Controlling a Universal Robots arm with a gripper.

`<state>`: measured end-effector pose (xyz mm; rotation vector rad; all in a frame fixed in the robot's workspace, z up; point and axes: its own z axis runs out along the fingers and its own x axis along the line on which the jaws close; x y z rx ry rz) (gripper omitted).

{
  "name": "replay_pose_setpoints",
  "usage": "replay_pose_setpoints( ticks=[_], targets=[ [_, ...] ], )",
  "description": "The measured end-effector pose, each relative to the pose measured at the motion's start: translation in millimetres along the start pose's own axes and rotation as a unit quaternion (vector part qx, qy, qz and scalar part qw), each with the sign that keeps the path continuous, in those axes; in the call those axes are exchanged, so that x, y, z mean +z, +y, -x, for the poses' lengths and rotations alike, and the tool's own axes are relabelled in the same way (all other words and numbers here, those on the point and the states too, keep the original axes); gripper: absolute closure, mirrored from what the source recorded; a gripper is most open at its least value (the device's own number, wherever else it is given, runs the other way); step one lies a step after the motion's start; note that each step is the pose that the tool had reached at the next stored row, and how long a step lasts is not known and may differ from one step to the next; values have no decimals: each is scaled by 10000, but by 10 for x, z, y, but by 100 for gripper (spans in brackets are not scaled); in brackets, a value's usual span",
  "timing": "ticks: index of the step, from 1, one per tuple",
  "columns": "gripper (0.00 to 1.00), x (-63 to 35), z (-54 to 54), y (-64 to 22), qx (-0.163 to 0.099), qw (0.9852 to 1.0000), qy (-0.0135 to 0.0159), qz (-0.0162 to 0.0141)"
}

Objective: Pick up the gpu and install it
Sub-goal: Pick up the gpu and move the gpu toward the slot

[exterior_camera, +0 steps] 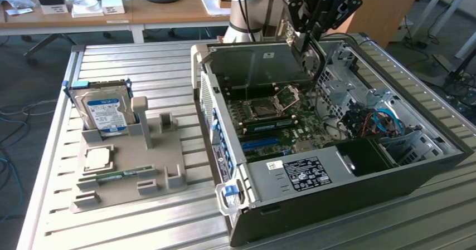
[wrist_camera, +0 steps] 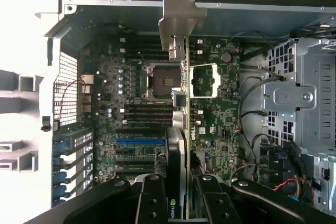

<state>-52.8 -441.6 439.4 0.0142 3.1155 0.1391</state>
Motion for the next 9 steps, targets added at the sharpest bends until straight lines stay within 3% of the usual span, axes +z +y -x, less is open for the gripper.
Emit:
replay_pose_setpoints(
  ticks=[9],
  targets=[
    [73, 0, 5, 0, -1, 10000, 0, 0]
  ],
)
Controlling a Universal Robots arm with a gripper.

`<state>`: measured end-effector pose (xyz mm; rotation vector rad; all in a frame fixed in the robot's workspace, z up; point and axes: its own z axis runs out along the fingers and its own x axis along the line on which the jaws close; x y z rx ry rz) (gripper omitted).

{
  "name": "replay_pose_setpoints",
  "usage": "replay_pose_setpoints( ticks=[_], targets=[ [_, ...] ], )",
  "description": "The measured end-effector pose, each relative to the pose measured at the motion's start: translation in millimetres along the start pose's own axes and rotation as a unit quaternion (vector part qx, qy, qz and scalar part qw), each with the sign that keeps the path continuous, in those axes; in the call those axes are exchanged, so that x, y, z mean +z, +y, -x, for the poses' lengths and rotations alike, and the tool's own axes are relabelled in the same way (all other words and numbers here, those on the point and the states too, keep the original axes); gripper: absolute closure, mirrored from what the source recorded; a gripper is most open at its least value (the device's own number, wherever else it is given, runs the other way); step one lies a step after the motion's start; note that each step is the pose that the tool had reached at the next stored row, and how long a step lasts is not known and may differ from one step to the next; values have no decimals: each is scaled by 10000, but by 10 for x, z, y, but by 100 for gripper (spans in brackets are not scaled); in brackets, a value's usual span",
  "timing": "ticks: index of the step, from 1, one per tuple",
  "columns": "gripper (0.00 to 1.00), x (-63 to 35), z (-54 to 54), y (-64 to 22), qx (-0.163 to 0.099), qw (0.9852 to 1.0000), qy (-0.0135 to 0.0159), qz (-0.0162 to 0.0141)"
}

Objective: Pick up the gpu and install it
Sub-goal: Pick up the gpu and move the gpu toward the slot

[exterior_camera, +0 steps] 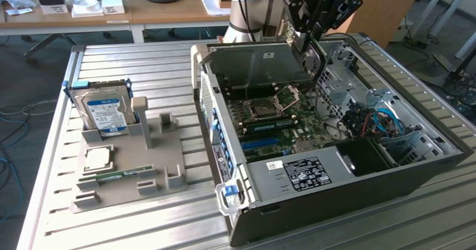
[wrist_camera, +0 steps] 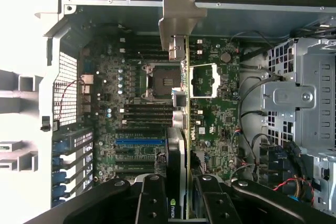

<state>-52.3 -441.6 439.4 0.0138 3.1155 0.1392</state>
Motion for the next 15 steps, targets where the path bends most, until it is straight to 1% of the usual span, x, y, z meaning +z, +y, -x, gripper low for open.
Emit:
replay_pose_setpoints(
  ticks=[3, 9, 15],
  targets=[
    [73, 1, 42, 1, 1, 10000, 0, 0],
    [73, 4, 180, 2, 1, 10000, 0, 0],
    [73, 8, 368, 3, 1, 10000, 0, 0]
  ],
)
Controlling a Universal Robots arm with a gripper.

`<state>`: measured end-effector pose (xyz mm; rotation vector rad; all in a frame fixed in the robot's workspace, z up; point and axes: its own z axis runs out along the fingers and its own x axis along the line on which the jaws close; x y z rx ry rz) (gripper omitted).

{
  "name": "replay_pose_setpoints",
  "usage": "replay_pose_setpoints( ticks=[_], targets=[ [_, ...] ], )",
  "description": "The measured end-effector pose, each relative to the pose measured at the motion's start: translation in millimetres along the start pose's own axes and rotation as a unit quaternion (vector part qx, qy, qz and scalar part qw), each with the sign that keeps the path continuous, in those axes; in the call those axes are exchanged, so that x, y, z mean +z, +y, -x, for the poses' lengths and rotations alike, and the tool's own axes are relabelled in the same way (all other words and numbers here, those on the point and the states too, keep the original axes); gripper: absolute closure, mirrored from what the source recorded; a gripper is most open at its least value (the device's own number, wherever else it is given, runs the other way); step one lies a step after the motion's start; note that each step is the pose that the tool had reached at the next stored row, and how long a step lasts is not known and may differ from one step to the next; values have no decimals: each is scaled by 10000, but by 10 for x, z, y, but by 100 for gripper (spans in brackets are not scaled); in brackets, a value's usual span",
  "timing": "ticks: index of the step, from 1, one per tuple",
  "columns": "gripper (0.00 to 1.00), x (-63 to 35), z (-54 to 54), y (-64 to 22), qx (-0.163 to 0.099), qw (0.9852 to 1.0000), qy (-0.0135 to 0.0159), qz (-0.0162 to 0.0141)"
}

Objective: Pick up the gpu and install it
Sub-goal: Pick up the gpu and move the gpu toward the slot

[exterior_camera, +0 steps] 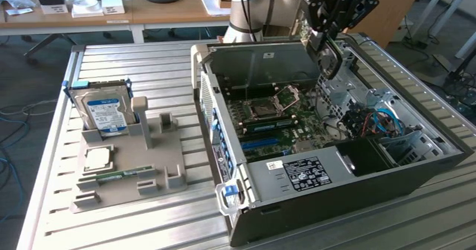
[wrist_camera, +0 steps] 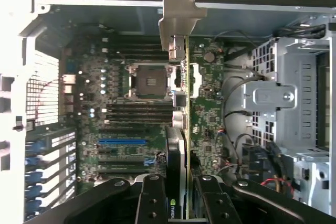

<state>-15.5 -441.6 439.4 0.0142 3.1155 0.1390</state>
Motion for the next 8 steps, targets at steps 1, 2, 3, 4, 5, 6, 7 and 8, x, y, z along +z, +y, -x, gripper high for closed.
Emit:
replay_pose_setpoints(
  ticks=[1, 2, 3, 4, 5, 6, 7, 8],
  targets=[
    [73, 1, 30, 0, 0, 10000, 0, 0],
    [73, 2, 61, 1, -1, 10000, 0, 0],
    [73, 3, 91, 1, 0, 10000, 0, 1],
    [73, 3, 118, 1, 0, 10000, 0, 0],
    [73, 4, 138, 1, 0, 10000, 0, 0],
    [73, 4, 145, 1, -1, 10000, 0, 0],
    [73, 4, 145, 1, -1, 10000, 0, 0],
    [73, 4, 145, 1, 0, 10000, 0, 0]
  ],
)
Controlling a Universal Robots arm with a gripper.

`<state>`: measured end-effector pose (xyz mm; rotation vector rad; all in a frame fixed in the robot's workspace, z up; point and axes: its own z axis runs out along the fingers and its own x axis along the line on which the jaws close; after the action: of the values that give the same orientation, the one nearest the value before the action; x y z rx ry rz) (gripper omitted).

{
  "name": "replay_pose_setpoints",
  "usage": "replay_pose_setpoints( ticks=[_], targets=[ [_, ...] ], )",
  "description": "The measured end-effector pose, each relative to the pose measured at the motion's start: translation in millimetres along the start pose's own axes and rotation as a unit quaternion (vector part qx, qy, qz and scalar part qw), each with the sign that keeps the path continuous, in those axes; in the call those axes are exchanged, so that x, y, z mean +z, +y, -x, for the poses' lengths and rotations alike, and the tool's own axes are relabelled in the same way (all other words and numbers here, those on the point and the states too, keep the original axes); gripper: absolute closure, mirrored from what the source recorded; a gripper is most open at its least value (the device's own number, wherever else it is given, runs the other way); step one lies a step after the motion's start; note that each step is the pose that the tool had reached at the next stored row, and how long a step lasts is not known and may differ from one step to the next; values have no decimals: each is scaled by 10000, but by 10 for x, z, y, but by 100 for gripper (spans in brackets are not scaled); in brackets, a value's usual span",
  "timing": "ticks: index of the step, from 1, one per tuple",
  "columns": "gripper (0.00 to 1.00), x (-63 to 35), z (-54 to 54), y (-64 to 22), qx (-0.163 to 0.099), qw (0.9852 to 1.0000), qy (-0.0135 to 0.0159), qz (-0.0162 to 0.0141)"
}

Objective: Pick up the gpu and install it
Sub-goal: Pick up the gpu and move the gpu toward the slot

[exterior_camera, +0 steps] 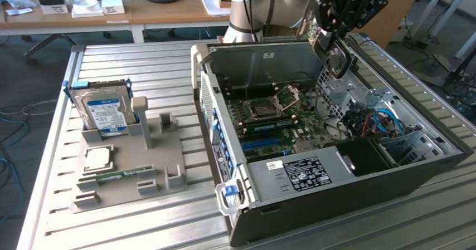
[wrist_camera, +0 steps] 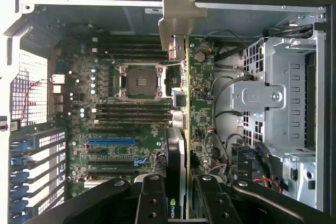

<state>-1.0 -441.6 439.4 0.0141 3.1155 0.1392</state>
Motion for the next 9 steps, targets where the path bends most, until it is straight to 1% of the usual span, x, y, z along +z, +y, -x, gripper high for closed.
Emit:
replay_pose_setpoints(
  ticks=[5, 9],
  targets=[
    [73, 0, 9, 0, 0, 10000, 0, 0],
    [73, 2, 89, 1, 1, 10000, 0, 0]
  ],
)
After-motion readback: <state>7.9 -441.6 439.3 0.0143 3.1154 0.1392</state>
